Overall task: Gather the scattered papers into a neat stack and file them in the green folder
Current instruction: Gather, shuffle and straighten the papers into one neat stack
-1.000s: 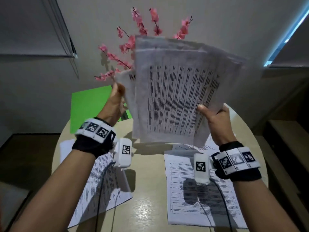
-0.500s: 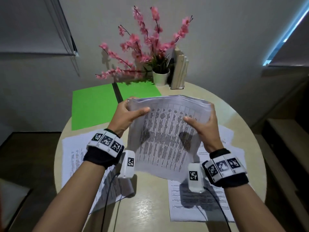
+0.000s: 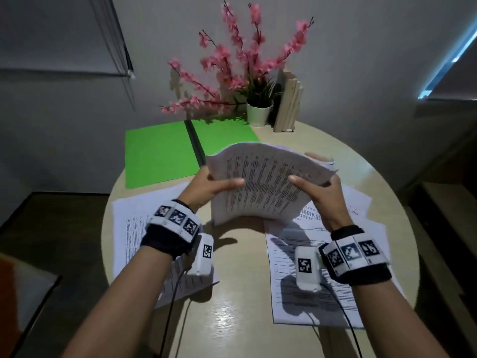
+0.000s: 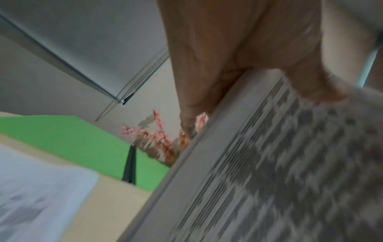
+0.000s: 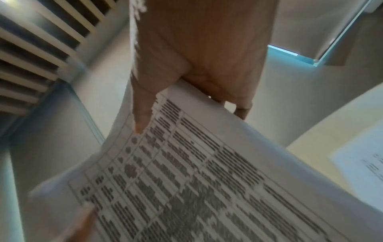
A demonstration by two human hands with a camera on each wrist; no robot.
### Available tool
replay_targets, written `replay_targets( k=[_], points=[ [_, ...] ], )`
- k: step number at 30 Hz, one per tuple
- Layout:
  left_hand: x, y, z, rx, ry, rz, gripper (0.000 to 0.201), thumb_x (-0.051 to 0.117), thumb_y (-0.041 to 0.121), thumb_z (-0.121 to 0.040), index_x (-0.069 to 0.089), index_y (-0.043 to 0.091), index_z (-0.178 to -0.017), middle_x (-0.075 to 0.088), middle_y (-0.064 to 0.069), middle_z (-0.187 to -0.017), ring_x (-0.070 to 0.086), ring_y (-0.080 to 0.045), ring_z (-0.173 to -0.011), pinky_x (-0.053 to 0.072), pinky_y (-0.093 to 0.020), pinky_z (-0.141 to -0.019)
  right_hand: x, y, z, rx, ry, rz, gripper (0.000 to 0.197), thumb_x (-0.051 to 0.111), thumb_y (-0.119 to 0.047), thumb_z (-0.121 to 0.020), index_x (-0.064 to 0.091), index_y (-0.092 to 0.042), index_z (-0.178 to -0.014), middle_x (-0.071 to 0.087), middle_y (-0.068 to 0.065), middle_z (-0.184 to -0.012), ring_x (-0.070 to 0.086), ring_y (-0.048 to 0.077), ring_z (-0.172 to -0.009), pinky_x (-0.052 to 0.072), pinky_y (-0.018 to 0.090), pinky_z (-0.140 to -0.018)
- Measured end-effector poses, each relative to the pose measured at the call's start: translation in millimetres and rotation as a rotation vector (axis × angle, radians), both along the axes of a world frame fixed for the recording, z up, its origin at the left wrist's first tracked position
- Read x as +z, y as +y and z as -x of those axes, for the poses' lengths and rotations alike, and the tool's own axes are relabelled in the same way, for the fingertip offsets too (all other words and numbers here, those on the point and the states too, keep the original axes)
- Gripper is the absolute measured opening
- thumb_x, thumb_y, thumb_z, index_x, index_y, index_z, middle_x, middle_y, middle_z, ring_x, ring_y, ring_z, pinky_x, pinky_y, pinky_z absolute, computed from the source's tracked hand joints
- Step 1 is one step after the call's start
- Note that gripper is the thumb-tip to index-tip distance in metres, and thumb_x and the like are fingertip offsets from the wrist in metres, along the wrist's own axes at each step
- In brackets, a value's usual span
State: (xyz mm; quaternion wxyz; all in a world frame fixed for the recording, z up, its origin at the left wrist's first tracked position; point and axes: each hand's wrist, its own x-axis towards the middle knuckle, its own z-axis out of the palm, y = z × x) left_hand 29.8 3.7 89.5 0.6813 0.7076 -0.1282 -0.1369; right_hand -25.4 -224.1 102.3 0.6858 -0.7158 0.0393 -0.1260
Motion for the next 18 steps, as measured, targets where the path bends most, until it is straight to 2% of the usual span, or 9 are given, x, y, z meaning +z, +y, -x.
replay_targets(
  k=[3,5,7,10,13,15,16,17,18],
  points=[
    [-15,-9,7,0.195,-0.008,-0.071,0.044,0.077,0.054,-0.057,0.066,0.023,-0.086,0.07,-0.003,-0.09,0.064,-0.017,-0.086,0.054,-0.035,-0.086,-11,11,-1,-0.062,0.027,-0.012,0.024,0.067,0.002,-0.077,0.064,-0.017,-0.092,0.071,-0.008,-0.08,0.067,-0.001,-0.074,0.054,0.015,-0.067],
    [0,-5,7,0.382,-0.053,-0.096,0.013,0.066,0.029,-0.082,0.063,0.018,-0.075,0.061,-0.008,-0.08,0.056,-0.018,-0.075,0.049,-0.031,-0.073,-15,18,-3,-0.114,0.05,-0.011,0.021,0.067,-0.003,-0.079,0.062,-0.01,-0.099,0.067,0.002,-0.088,0.065,0.008,-0.079,0.053,0.025,-0.075],
    [21,9,1,0.483,-0.099,-0.012,0.02,0.059,0.019,-0.088,0.057,0.021,-0.068,0.055,-0.001,-0.068,0.051,-0.014,-0.061,0.043,-0.026,-0.06,-23,30,-5,-0.098,0.093,0.058,0.019,0.064,-0.009,-0.083,0.06,-0.006,-0.101,0.066,0.008,-0.091,0.061,0.016,-0.083,0.049,0.033,-0.079],
    [36,46,-14,0.602,-0.079,0.142,0.017,0.055,0.016,-0.09,0.059,0.021,-0.075,0.06,0.0,-0.075,0.056,-0.016,-0.069,0.049,-0.026,-0.067,-42,63,-6,-0.035,0.148,0.252,0.021,0.053,-0.009,-0.088,0.057,0.003,-0.105,0.063,0.025,-0.105,0.059,0.033,-0.094,0.048,0.045,-0.083],
    [12,90,-27,0.694,0.071,0.011,0.019,0.053,0.02,-0.091,0.054,0.019,-0.072,0.058,-0.005,-0.076,0.054,-0.016,-0.069,0.046,-0.028,-0.07,-66,101,-4,0.013,0.204,0.346,0.032,0.048,-0.007,-0.091,0.048,0.001,-0.122,0.057,0.013,-0.112,0.054,0.031,-0.105,0.042,0.043,-0.09],
    [-18,118,-28,0.721,0.239,-0.17,0.025,0.052,0.028,-0.091,0.051,0.015,-0.069,0.054,-0.009,-0.074,0.051,-0.018,-0.066,0.048,-0.023,-0.066,-87,123,-4,0.068,0.271,0.362,0.025,0.046,-0.007,-0.091,0.049,-0.003,-0.115,0.055,0.012,-0.102,0.053,0.027,-0.092,0.043,0.035,-0.077],
    [-36,130,-26,0.716,0.347,-0.273,0.025,0.053,0.034,-0.088,0.058,0.011,-0.082,0.058,-0.015,-0.089,0.056,-0.024,-0.079,0.053,-0.023,-0.073,-98,131,-4,0.102,0.31,0.376,0.024,0.044,-0.008,-0.091,0.049,-0.002,-0.114,0.053,0.01,-0.098,0.05,0.023,-0.087,0.04,0.032,-0.075],
    [-55,141,-22,0.716,0.459,-0.4,0.042,0.054,0.041,-0.085,0.058,0.007,-0.108,0.057,-0.021,-0.116,0.056,-0.031,-0.104,0.052,-0.029,-0.089,-108,138,-2,0.14,0.358,0.391,0.027,0.044,-0.009,-0.091,0.048,-0.002,-0.116,0.05,0.007,-0.097,0.047,0.021,-0.086,0.037,0.03,-0.076],
    [-70,150,-15,0.706,0.571,-0.542,0.066,0.053,0.048,-0.084,0.044,0.004,-0.131,0.042,-0.023,-0.14,0.044,-0.035,-0.126,0.042,-0.036,-0.105,-116,143,-1,0.176,0.401,0.406,0.027,0.043,-0.01,-0.091,0.047,-0.002,-0.117,0.049,0.005,-0.094,0.046,0.02,-0.085,0.038,0.026,-0.073]
  ],
)
